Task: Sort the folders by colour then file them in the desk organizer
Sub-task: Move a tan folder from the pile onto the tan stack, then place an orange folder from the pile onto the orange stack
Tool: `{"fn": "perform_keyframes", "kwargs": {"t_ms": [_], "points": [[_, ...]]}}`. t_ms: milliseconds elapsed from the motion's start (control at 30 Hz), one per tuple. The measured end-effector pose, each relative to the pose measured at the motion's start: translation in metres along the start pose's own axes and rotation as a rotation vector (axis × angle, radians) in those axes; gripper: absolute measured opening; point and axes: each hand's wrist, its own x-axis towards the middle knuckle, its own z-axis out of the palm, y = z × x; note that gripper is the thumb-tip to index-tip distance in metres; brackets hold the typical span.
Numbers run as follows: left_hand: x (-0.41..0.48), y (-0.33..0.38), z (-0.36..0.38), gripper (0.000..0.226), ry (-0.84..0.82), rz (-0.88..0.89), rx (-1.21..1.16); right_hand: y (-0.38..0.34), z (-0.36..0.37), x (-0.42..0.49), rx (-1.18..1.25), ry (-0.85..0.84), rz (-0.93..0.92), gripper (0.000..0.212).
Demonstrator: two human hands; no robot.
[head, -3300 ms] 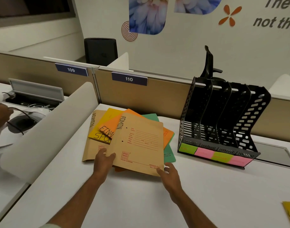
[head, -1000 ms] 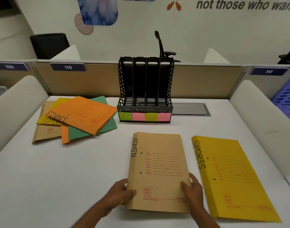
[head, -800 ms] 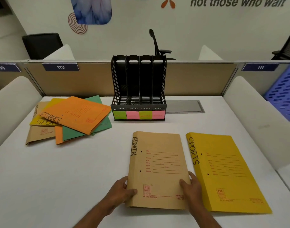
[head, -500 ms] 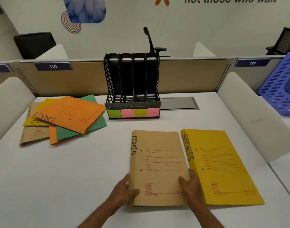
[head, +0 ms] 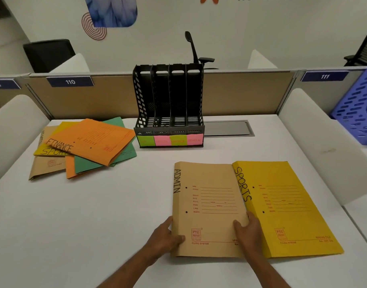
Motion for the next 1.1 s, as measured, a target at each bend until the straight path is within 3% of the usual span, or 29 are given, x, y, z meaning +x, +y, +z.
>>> {"fn": "perform_keyframes", "kwargs": {"t_ms": [333, 633, 767, 867, 1100], "points": [[0.002, 0.018, 0.018, 0.085, -0.014, -0.008, 0.118, 0.008, -0.008, 0.006, -0.191, 0.066, -0.078, 0.058], [0.001, 0.020, 0.012, 0.074, -0.041, -0.017, 0.090, 0.001, -0.001, 0.004, -0.242, 0.109, -0.137, 0.061], [0.002, 0.016, -0.003, 0.081, -0.044, -0.050, 0.059, -0.013, 0.009, -0.001, -0.227, 0.103, -0.205, 0.056], [0.000, 0.013, -0.025, 0.072, 0.031, -0.021, 0.017, -0.032, 0.027, -0.006, -0.160, 0.043, -0.267, 0.053], [0.009, 0.004, -0.131, 0.044, 0.425, 0.020, -0.212, -0.109, 0.109, -0.033, 0.018, -0.200, -0.421, 0.044]]}}
